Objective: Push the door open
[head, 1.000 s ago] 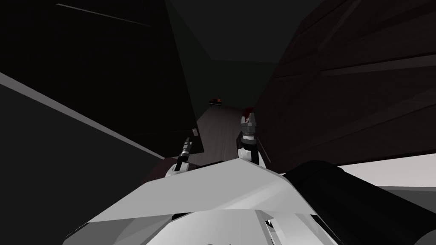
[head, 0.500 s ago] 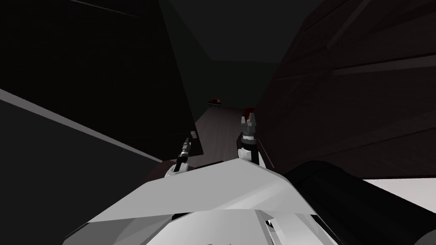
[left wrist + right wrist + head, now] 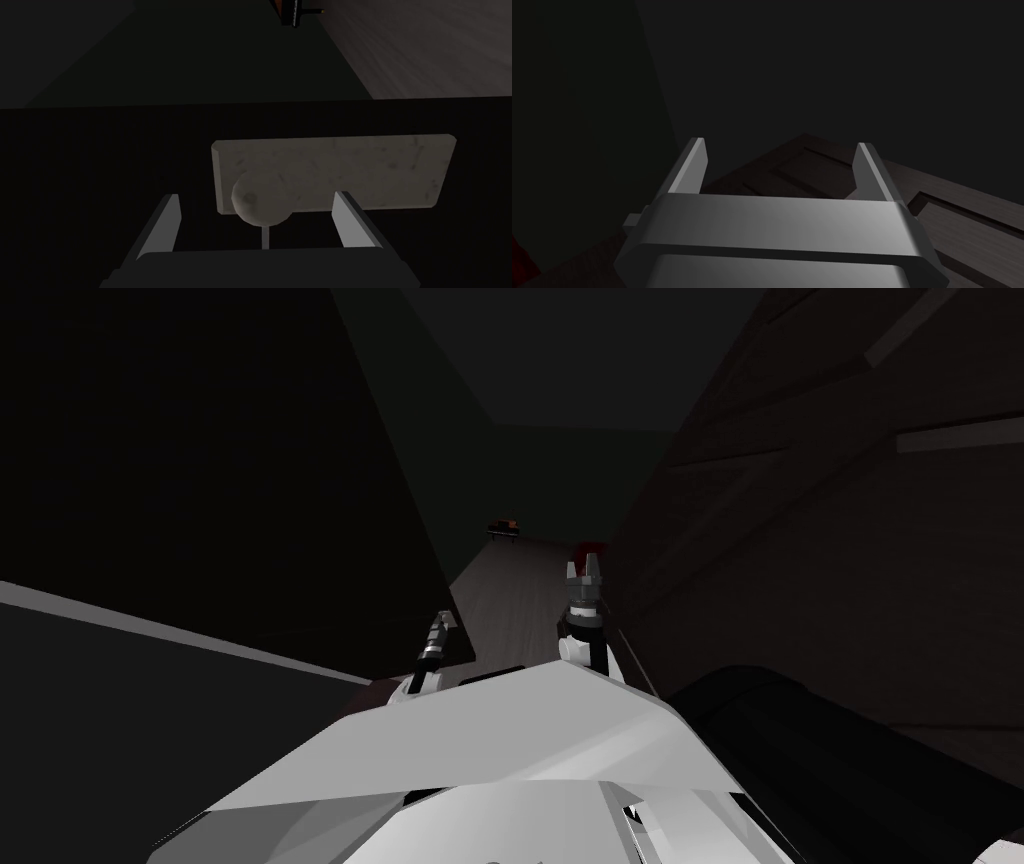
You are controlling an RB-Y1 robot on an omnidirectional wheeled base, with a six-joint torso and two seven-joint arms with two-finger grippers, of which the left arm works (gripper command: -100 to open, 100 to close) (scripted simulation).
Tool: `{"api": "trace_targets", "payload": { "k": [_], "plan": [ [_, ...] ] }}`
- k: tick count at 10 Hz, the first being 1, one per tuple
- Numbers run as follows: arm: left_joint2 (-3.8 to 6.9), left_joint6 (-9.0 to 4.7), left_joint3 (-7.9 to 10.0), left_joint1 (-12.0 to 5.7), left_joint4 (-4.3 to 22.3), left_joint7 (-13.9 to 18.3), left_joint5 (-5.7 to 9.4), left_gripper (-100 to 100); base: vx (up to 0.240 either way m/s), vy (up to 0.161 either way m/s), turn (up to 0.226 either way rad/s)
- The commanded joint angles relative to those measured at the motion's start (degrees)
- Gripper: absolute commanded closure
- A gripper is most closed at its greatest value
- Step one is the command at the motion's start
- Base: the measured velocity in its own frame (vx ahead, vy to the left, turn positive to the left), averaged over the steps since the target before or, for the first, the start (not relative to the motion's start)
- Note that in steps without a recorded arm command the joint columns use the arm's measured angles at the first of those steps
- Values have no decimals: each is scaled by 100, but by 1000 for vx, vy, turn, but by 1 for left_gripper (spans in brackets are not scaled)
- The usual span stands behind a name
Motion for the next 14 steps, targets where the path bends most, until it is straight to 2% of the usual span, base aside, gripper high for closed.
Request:
{"api": "trace_targets", "payload": {
  "k": [1, 2, 3, 8, 14],
  "plan": [
    [-32, -40, 18, 6, 20, -16, 6, -100, 204, -2, -10],
    [-22, -30, 11, 3, 27, -10, 4, -100, 80, -3, 9],
    [-22, -30, 11, 3, 27, -10, 4, 100, -19, -1, -7],
    [-22, -30, 11, 3, 27, -10, 4, 100, -13, 1, -2],
    [119, 22, 295, -9, 56, -124, 180, 100, 176, -46, 38]
  ]
}}
